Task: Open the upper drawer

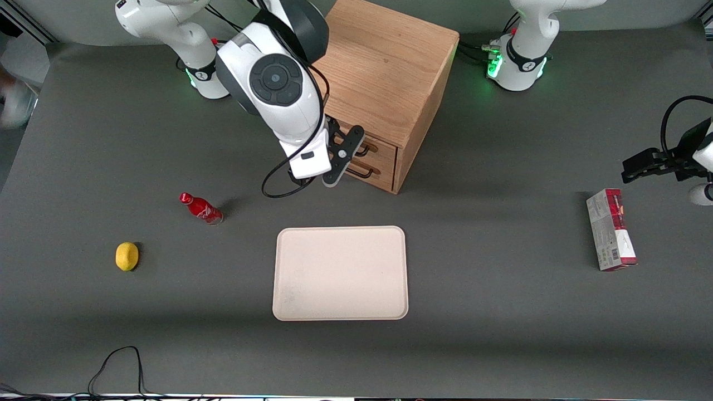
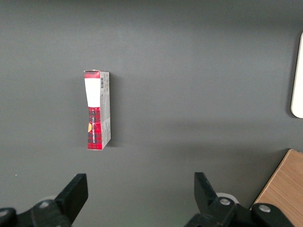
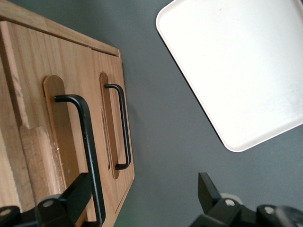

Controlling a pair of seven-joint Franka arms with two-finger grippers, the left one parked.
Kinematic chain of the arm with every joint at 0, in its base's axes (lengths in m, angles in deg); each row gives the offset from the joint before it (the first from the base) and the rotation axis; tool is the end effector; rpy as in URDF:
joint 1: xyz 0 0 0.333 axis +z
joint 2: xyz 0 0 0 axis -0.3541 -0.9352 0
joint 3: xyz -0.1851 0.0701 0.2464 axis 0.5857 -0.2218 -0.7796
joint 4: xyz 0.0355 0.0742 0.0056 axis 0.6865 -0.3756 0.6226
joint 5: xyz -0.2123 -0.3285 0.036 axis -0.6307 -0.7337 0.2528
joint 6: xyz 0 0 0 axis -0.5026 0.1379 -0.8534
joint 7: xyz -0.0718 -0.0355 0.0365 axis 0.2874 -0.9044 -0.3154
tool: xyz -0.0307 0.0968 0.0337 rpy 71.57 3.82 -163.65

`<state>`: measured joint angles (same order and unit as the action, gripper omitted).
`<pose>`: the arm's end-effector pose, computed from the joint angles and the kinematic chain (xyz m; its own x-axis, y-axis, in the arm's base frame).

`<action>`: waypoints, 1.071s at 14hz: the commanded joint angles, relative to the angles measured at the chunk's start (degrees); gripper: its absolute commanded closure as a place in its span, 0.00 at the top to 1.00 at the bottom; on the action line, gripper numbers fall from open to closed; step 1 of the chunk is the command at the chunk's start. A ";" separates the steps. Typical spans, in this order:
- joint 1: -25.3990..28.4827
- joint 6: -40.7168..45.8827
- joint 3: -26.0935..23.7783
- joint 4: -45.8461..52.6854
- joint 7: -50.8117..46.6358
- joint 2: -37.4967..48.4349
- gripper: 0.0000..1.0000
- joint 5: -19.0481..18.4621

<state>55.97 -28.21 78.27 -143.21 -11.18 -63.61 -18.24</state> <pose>0.5137 0.4358 0.4712 0.5130 0.8539 -0.0876 0.8428 -0.5204 -0.1372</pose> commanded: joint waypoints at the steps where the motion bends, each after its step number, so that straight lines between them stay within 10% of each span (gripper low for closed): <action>1: 1.42 0.07 0.16 1.09 1.18 -1.71 1.00 -0.35; 15: 2.47 -5.29 0.07 -9.90 2.85 1.19 1.00 1.75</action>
<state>58.19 -31.66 78.03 -149.30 -9.85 -65.04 -17.96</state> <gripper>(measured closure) 0.000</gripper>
